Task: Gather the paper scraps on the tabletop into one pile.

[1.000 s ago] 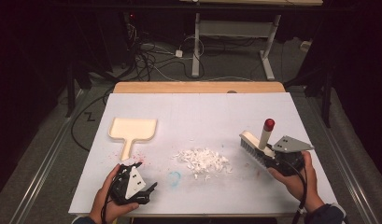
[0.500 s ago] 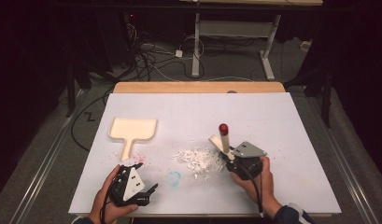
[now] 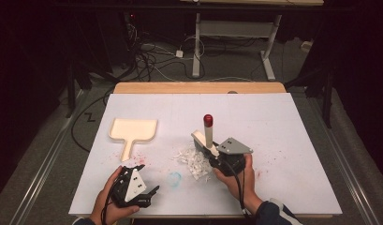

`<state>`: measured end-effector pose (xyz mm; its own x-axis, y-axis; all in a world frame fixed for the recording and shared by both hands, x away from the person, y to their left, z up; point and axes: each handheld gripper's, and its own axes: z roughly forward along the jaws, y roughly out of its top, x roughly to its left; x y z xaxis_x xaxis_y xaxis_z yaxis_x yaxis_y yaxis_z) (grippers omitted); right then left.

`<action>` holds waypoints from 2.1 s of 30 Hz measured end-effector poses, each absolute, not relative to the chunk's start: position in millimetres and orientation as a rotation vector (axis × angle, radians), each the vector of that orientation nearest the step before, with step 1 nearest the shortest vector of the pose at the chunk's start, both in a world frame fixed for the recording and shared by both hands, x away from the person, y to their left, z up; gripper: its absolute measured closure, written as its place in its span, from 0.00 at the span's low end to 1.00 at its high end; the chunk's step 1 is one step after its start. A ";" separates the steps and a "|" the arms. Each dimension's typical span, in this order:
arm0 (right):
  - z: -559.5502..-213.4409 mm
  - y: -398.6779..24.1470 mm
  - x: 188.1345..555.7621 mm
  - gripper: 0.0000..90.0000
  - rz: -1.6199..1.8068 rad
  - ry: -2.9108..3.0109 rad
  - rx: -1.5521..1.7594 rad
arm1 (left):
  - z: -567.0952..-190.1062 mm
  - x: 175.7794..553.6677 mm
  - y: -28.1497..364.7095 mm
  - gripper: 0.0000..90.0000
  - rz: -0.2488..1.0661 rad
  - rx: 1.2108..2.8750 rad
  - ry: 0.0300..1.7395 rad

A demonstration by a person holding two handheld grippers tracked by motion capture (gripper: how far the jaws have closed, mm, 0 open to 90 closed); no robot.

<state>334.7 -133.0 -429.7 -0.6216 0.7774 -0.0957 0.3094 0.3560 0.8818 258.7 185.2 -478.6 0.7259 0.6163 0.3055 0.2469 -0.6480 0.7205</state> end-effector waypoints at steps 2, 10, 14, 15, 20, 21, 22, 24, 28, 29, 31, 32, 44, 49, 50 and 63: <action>-423.3 -140.6 334.3 0.75 1.238 2.089 0.943 | -478.4 258.5 185.6 0.18 0.716 2.255 0.653; -404.2 -178.6 322.7 0.75 1.327 2.124 0.913 | -477.4 257.4 185.8 0.18 0.731 2.255 0.659; -394.4 -203.0 307.0 0.75 1.301 2.155 0.816 | -478.1 257.3 186.3 0.18 0.730 2.259 0.664; -393.4 -209.9 302.6 0.75 1.299 2.168 0.793 | -478.5 257.5 186.3 0.18 0.731 2.262 0.663; -395.6 -238.2 282.7 0.75 1.270 2.267 0.737 | -477.7 258.3 186.3 0.18 0.735 2.259 0.668; -397.0 -242.3 279.9 0.75 1.268 2.289 0.727 | -477.6 258.7 186.2 0.18 0.735 2.259 0.671; -399.1 -245.3 277.2 0.75 1.262 2.304 0.723 | -477.6 259.1 185.9 0.18 0.736 2.261 0.673; -405.1 -248.5 273.9 0.75 1.237 2.332 0.727 | -477.8 259.3 184.4 0.18 0.737 2.263 0.667; -417.7 -240.8 274.4 0.75 1.220 2.375 0.738 | -476.5 260.3 184.0 0.18 0.733 2.254 0.666; -419.8 -237.1 275.7 0.75 1.238 2.399 0.741 | -476.4 260.7 184.5 0.18 0.730 2.254 0.667; -423.4 -228.9 276.2 0.75 1.260 2.420 0.736 | -477.4 261.9 185.5 0.18 0.719 2.252 0.674; -425.0 -224.1 277.4 0.75 1.267 2.433 0.722 | -478.0 262.2 185.8 0.18 0.717 2.254 0.677; -420.7 -170.4 289.8 0.75 1.299 2.394 0.531 | -478.9 260.8 187.4 0.18 0.718 2.260 0.670; -413.7 -183.4 288.8 0.75 1.336 2.368 0.547 | -479.4 259.1 188.8 0.18 0.728 2.263 0.676; -411.3 -187.5 288.1 0.75 1.352 2.365 0.548 | -478.8 258.7 189.1 0.18 0.728 2.260 0.677; -423.4 -198.7 269.8 0.75 1.361 2.528 0.467 | -477.3 259.3 188.6 0.18 0.741 2.262 0.672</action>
